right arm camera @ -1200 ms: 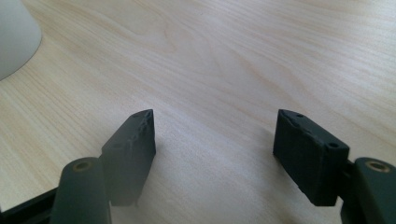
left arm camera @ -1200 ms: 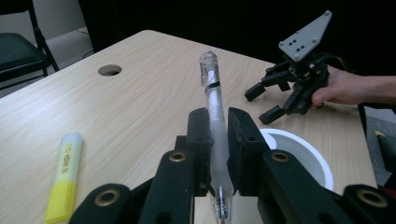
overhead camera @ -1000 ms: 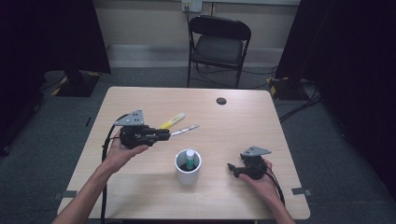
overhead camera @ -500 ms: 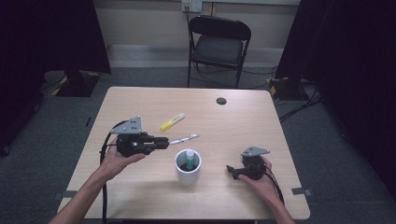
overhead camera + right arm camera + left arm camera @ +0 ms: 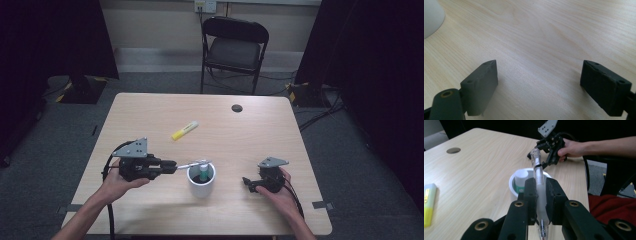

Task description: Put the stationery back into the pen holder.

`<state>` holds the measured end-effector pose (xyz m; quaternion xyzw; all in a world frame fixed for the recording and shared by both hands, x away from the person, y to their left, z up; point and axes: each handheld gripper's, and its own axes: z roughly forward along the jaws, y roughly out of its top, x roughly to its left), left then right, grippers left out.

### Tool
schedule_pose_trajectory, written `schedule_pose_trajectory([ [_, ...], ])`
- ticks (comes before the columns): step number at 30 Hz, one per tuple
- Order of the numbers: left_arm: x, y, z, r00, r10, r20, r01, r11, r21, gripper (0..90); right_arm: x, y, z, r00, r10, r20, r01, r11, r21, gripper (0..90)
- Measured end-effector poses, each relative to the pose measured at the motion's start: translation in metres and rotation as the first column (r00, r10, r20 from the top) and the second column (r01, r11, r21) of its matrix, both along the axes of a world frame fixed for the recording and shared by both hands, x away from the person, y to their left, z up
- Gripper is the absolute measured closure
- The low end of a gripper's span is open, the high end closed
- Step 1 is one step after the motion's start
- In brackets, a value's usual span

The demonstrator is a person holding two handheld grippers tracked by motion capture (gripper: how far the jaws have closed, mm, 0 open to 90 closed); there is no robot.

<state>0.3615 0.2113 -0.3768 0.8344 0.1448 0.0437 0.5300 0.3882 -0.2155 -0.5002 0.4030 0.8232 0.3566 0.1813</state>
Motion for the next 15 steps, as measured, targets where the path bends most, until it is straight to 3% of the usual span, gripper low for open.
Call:
schedule_pose_trajectory([
  [6, -0.004, 0.005, -0.008, 0.9998, -0.002, -0.021, 0.003, 0.9994, 0.033, 79.9, 0.0, 0.0, 0.0, 1.0, 0.0, 0.0, 0.0, 1.0, 0.0, 13.6],
  [15, -0.001, -0.002, -0.018, 0.9989, -0.018, -0.042, 0.021, 0.9964, 0.082, 79.9, 0.0, 0.0, 0.0, 1.0, 0.0, 0.0, 0.0, 1.0, 0.0, 13.6],
])
